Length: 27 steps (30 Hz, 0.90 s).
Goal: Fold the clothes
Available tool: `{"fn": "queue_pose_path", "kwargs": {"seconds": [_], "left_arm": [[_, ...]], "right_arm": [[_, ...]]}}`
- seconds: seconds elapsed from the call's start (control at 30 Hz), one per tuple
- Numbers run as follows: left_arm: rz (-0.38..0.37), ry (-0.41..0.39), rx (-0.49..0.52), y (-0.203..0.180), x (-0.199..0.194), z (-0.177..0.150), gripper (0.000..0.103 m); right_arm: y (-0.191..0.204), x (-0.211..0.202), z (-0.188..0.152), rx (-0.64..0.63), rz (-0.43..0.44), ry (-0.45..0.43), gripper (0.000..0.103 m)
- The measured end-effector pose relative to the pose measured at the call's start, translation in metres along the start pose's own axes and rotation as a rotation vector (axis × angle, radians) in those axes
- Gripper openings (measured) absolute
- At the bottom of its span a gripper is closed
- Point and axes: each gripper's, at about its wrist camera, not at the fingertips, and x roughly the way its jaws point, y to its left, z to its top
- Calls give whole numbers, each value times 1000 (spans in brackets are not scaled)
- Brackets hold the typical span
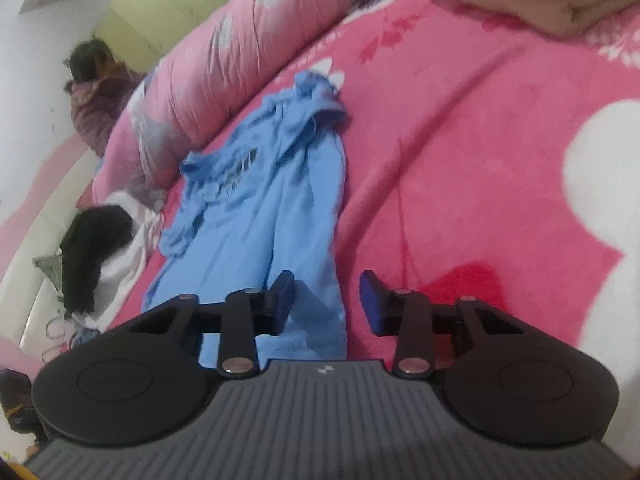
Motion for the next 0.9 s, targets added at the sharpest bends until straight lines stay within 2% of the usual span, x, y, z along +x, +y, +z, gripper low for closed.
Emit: {"fn": "queue_pose_path", "kwargs": {"seconds": [0.03,0.1,0.2,0.33,0.47,0.53,0.63,0.73,0.77,0.83,0.9], "left_arm": [[6,-6,3,0,0,-1,60],[20,-16,9,1,0,-3,56],[35,-32,23,1,-1,-5,49],[32,-39,21,4,-2,-4,39],[21,-40,22,8,-4,-4,37],[15,-40,15,10,-4,-5,37],[9,-36,9,13,-4,-7,37],[2,-31,14,15,-6,-7,37],[0,-32,18,16,-7,-7,37],[-8,-36,19,18,-11,-8,43],[-16,-40,19,20,-14,-8,47]], "right_arm": [[1,5,-1,-7,-7,9,27],[6,9,-4,-37,-4,16,4],[17,-11,-4,-83,-5,-40,3],[23,-66,9,-96,-3,-174,3],[17,-111,20,-89,-29,-249,3],[6,-115,21,-86,-88,-239,3],[-18,-99,16,-92,-234,-187,3],[-42,-77,11,-85,-487,-119,7],[-45,-78,9,-81,-505,-132,7],[-41,-94,5,-69,-465,-205,7],[-25,-109,2,-118,-425,-279,8]]}}
